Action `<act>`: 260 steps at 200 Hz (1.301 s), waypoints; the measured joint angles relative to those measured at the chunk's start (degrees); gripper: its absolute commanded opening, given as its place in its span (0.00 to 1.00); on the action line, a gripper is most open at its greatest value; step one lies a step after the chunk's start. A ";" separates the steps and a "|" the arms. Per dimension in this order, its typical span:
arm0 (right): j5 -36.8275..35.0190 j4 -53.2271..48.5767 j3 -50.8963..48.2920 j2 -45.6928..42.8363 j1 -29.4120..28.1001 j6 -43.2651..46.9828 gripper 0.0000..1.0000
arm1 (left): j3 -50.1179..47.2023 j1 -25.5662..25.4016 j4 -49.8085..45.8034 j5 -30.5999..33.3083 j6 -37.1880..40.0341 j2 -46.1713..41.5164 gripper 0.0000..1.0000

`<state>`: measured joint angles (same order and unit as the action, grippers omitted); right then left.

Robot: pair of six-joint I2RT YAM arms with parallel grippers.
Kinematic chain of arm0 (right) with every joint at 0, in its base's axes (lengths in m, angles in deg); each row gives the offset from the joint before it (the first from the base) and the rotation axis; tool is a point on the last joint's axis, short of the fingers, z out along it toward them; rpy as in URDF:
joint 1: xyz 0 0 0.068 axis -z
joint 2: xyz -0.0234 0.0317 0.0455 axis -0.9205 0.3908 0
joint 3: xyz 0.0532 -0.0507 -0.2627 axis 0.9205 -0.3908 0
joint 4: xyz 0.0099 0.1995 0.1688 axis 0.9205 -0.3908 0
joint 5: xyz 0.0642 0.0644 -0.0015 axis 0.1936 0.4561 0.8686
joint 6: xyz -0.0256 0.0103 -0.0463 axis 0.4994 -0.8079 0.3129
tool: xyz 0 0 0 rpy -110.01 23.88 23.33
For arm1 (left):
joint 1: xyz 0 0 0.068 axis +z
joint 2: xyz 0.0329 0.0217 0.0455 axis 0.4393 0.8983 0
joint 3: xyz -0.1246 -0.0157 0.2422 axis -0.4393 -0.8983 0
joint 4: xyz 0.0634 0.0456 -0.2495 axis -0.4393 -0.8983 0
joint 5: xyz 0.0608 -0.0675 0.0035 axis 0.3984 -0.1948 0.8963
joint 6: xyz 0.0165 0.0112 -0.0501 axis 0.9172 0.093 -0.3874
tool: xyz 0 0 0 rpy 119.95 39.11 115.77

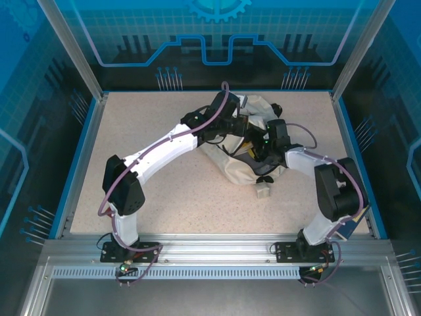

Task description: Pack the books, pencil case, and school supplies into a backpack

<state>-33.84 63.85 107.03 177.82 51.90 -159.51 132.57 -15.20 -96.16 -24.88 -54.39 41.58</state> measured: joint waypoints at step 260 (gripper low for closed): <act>-34.62 -49.05 -4.55 -17.20 40.92 26.43 1.00 | -20.33 18.45 -1.70 -4.31 -1.60 -15.82 0.87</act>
<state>-68.47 14.80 102.49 160.62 92.82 -133.08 112.25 3.25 -97.86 -29.19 -55.99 25.75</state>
